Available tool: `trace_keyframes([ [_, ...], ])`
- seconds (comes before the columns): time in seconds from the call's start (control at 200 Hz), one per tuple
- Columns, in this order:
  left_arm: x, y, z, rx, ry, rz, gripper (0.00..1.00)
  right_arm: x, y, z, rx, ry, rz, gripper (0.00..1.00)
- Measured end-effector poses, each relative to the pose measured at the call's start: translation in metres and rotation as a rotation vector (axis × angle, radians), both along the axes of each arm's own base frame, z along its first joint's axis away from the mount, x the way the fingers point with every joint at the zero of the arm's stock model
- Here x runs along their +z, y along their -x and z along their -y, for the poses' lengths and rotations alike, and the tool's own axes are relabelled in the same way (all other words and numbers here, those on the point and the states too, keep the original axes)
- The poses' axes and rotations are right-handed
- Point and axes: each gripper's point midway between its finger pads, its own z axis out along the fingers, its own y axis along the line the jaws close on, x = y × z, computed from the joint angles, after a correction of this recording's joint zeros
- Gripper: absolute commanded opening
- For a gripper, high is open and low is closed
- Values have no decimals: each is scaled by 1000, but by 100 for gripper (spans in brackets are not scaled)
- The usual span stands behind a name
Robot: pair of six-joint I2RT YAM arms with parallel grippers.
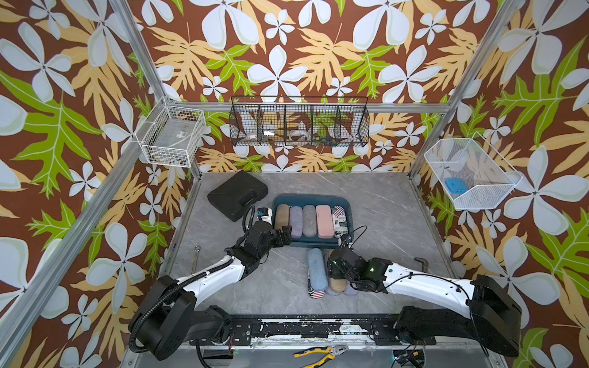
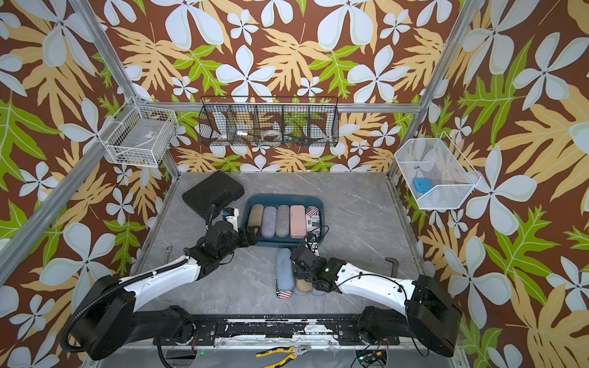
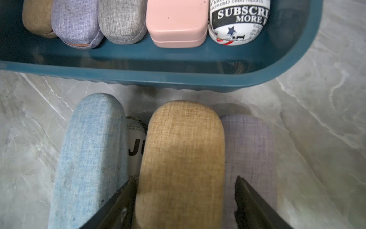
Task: Put the glasses cases into the storage boxes
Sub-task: Pick up the glasses case.
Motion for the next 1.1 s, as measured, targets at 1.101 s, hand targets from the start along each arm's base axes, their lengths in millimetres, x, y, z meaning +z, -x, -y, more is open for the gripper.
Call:
trace_keyframes([
  [1.101,-6,0,0,0,-8,-14,92,4,0,-1,1,-13,1,55],
])
